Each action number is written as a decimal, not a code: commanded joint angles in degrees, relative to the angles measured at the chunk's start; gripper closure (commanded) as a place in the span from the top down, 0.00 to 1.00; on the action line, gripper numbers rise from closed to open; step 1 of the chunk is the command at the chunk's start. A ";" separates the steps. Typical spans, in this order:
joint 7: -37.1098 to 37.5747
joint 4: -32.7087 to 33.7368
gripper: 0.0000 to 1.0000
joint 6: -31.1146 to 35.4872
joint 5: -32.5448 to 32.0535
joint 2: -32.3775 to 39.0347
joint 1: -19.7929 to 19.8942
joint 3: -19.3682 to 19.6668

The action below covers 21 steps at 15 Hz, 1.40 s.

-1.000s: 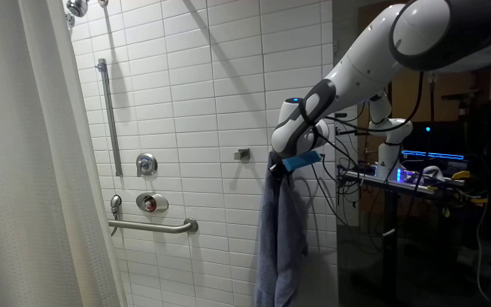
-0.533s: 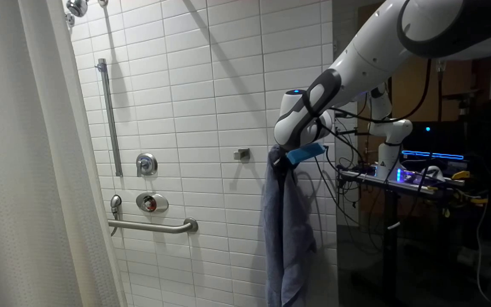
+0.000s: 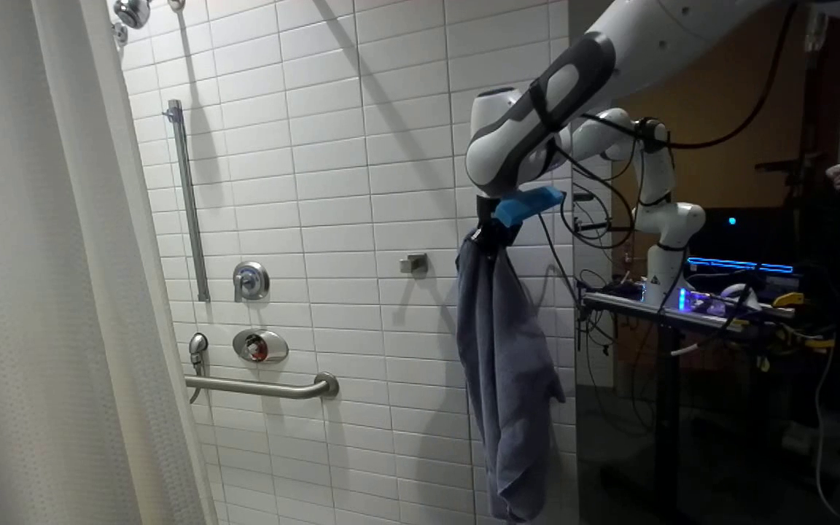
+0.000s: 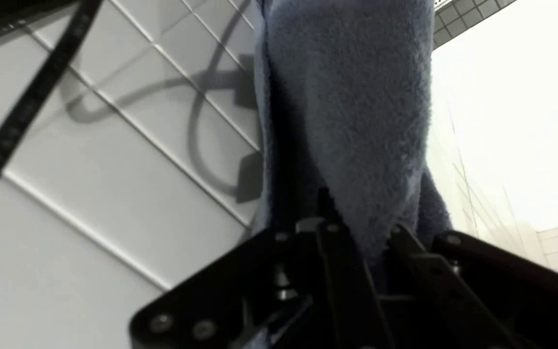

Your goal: Move the towel to the left.

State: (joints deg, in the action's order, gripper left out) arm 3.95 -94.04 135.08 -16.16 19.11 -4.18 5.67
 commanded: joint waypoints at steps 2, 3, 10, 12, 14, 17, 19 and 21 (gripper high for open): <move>-0.13 3.18 0.02 -11.86 -3.19 -4.78 -1.65 -1.78; -0.13 4.67 0.02 -14.11 -3.32 -4.76 -1.86 -2.35; -1.80 24.59 0.02 -33.33 -1.04 4.35 -2.86 -6.07; -1.82 29.95 0.02 -37.39 -0.24 7.51 -3.24 -6.56; -1.87 35.49 0.02 -41.54 0.98 10.95 -3.44 -6.81; -1.32 43.53 0.02 -46.97 1.95 16.05 -4.19 -6.64; -1.32 48.59 0.02 -49.38 2.48 19.12 -4.50 -6.48; -1.67 54.37 0.02 -52.97 3.01 22.39 -4.22 -7.00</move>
State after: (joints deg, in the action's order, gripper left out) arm 3.58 -51.02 88.17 -14.44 35.66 -8.22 -1.21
